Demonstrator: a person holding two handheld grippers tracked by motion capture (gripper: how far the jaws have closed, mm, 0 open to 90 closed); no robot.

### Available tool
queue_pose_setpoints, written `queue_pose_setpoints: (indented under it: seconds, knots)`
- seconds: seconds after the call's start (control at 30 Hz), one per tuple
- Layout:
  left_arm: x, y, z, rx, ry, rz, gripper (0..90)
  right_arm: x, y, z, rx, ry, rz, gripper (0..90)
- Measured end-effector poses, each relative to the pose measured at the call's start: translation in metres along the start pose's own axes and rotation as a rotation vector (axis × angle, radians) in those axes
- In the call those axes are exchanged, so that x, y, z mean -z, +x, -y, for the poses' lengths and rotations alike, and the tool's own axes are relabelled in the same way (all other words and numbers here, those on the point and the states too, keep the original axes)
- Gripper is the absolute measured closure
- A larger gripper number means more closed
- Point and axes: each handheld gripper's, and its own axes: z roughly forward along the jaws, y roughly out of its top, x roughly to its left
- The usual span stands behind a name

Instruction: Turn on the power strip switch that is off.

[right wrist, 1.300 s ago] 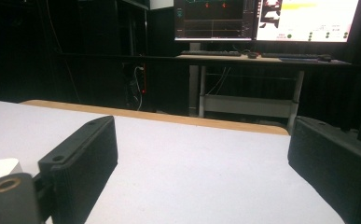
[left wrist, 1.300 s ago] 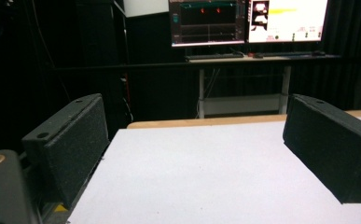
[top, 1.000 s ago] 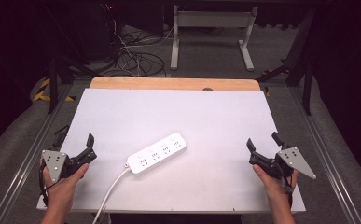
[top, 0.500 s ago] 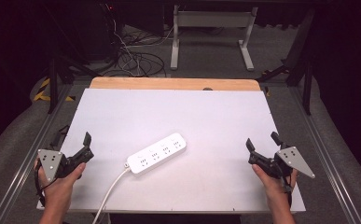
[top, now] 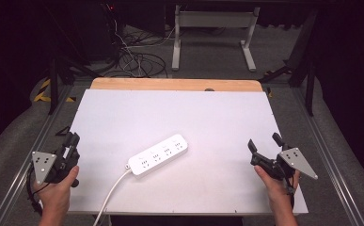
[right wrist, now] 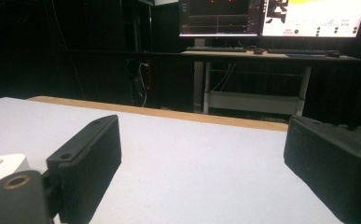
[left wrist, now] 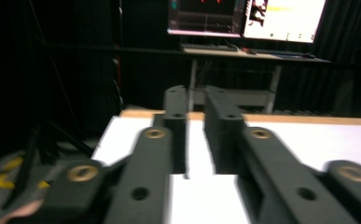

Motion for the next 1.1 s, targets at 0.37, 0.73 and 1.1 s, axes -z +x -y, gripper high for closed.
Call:
queue_pose_setpoints:
  seconds: [0.37,0.73,1.1]
  knots:
    - [0.002,-0.006,-0.008,-0.029,0.043,0.102,90.0,-0.001,0.000,0.000,-0.004,0.006,-0.017,14.1]
    - [-0.003,-0.019,-0.020,-0.090,0.110,0.229,90.0,-0.001,0.000,0.001,-0.003,0.012,-0.013,13.7]
    - [-0.014,-0.042,-0.025,-0.174,0.287,0.372,90.0,-0.001,0.000,0.000,-0.005,0.013,-0.016,13.8]
